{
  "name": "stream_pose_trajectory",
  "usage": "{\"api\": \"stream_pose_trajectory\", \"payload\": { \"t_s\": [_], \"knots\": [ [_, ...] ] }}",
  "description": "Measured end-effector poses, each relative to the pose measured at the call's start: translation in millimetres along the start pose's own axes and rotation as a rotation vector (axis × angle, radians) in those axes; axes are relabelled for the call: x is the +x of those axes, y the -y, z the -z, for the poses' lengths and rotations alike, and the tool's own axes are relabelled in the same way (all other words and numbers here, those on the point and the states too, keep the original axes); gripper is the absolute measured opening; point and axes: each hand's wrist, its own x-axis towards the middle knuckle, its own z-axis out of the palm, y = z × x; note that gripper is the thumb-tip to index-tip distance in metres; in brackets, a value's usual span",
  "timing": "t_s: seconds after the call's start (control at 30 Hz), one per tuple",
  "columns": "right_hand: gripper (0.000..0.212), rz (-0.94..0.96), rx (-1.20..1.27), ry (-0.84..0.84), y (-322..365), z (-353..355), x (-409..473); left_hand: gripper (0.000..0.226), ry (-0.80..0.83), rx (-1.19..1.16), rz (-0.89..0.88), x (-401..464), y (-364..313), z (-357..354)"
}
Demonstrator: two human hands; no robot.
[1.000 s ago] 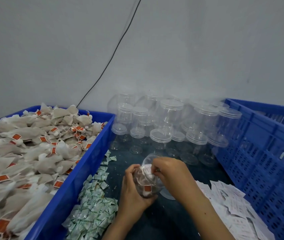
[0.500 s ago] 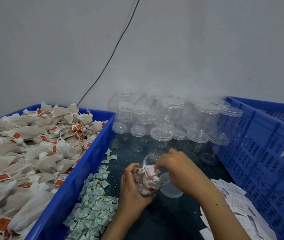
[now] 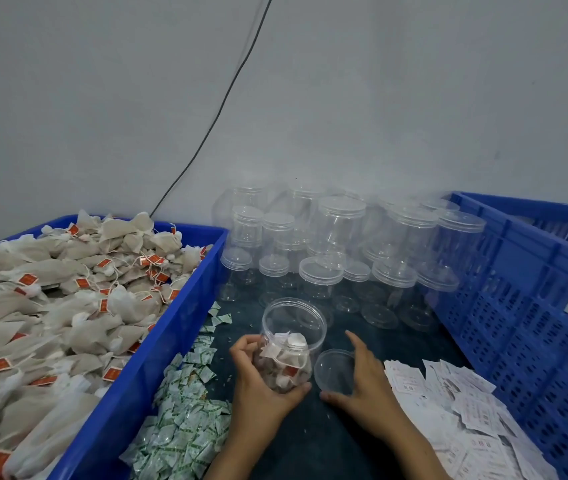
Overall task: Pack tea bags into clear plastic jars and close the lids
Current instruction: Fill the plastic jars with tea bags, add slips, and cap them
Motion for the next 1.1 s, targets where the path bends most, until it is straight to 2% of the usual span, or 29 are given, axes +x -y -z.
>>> {"api": "stream_pose_trajectory", "payload": {
  "t_s": [0.1, 0.2, 0.37, 0.47, 0.53, 0.67, 0.77, 0.83, 0.9, 1.03, 1.1],
  "knots": [
    [0.115, 0.060, 0.205, -0.045, 2, 6, 0, 0.092, 0.011, -0.012, 0.002, 0, 2, 1],
    [0.123, 0.160, 0.500, -0.047, 8, 25, -4, 0.093, 0.039, 0.035, -0.045, 0, 0, 4],
    [0.128, 0.253, 0.666, -0.090, 13, 54, -12, 0.095, 0.067, 0.060, -0.066, 0, -4, 10],
    [0.117, 0.314, 0.823, -0.095, 25, 53, -16, 0.094, 0.150, 0.113, -0.093, -3, -5, 11],
    [0.101, 0.330, 0.783, -0.131, 35, 47, -17, 0.093, 0.212, 0.146, -0.136, -5, -8, 10],
    [0.058, 0.376, 0.520, -0.175, 49, 36, -20, 0.095, 0.240, 0.151, -0.174, -7, -11, 10],
    [0.045, 0.361, 0.481, -0.228, 53, 35, -18, 0.103, 0.215, 0.073, -0.091, -8, -13, 9],
    [0.042, 0.316, 0.576, -0.297, 54, 36, -17, 0.114, 0.204, -0.068, 0.021, -7, -16, 8],
    [0.046, 0.286, 0.666, -0.337, 55, 36, -17, 0.113, 0.235, -0.293, 0.084, -5, -20, 7],
    [0.054, 0.259, 0.707, -0.339, 62, 33, -20, 0.094, 0.277, -0.524, 0.215, -4, -31, 7],
    [0.072, 0.265, 0.695, -0.318, 66, 29, -22, 0.081, 0.266, -0.531, 0.272, -6, -33, 8]
  ]
}}
